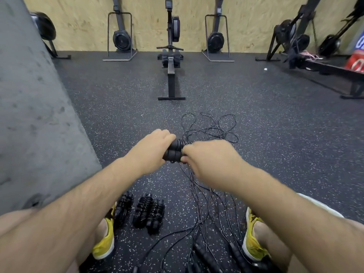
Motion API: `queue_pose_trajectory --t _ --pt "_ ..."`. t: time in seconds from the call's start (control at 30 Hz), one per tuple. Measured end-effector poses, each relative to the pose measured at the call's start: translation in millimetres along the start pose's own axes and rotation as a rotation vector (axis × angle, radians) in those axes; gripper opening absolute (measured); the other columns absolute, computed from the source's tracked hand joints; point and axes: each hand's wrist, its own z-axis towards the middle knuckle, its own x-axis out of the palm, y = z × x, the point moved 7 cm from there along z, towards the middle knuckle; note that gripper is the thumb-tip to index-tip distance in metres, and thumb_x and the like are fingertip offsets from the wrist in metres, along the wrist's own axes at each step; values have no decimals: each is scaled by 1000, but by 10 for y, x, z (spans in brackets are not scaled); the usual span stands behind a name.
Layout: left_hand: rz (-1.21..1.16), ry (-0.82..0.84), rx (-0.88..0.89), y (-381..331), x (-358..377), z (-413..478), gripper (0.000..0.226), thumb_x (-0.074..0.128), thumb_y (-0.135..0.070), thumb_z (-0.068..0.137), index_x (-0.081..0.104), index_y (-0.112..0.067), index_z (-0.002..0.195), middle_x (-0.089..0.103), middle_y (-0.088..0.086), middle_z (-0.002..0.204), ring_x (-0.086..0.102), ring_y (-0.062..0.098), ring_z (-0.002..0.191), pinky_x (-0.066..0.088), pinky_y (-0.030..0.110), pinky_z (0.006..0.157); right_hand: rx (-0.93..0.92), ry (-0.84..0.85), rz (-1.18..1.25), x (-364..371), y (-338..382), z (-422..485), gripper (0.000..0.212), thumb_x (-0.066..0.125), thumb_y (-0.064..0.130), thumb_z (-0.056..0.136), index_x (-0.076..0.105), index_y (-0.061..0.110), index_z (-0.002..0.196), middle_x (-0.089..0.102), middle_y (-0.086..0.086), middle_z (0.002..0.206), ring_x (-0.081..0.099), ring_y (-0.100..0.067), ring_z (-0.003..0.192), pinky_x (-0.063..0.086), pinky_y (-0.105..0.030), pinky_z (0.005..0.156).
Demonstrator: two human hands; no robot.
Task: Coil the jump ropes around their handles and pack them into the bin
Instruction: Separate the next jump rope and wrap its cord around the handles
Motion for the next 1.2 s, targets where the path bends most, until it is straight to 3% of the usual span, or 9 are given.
queue_pose_trajectory --t 0.17,0.27,0.37,0.43,0.57,0.8,0.93,1.07,1.2 --pt "-173 38 227 -399 -105 -101 33 71 -11 73 53 -14 101 50 -1 98 46 19 91 39 31 79 -52 -90 -9 -30 -563 306 32 44 56 98 64 33 107 59 10 105 59 -18 102 44 -34 74" --pt "-462 -26 131 -459 -322 -177 32 72 -15 74 54 -16 101 54 -5 92 49 13 85 40 25 73 -3 13 487 212 -785 421 14 55 39 98 62 28 92 62 11 89 59 -13 89 50 -37 81" --pt "-704 -64 -52 -346 -421 -212 46 74 -6 73 56 -21 112 63 -7 96 59 4 84 45 18 71 116 144 977 436 -717 386 21 53 6 99 57 15 81 60 1 78 59 -12 68 51 -32 65" --pt "-824 -108 -168 -258 -416 -213 46 78 -9 78 54 -25 113 65 -11 95 59 -2 77 45 14 67 136 141 867 531 -589 383 32 49 -3 97 51 17 71 54 4 71 51 -8 62 44 -27 61" --pt "-846 -230 -378 -77 -357 -180 47 73 -37 88 42 -28 122 62 -15 102 59 -6 80 45 14 69 266 -104 832 504 -436 428 20 48 17 98 56 20 81 59 5 72 51 -9 61 35 -27 54" --pt "-953 -286 -474 -42 -274 -185 47 59 -26 99 37 -28 142 60 -18 109 58 -13 81 41 3 66 343 -345 792 334 -181 242 16 57 20 90 60 20 106 60 9 82 55 -10 72 47 -30 66" --pt "-1128 -308 -614 -41 -217 -197 32 58 -21 101 49 -18 132 64 0 110 64 -5 71 47 8 52 257 -441 748 261 -150 223 26 59 20 91 58 20 118 61 9 94 56 -8 83 49 -31 82" --pt "-1316 -288 -626 -41 -160 -196 20 59 -22 101 56 -22 120 70 5 108 70 1 70 55 22 57 101 -477 595 182 -65 205 46 56 14 96 47 5 140 59 -4 108 55 -19 97 38 -24 91" --pt "-1395 -270 -629 -36 -114 -185 22 60 -25 100 57 -23 121 71 7 109 72 10 79 56 30 61 2 -488 194 177 59 241 52 43 13 96 39 -14 140 52 -21 119 54 -31 95 48 -40 91"
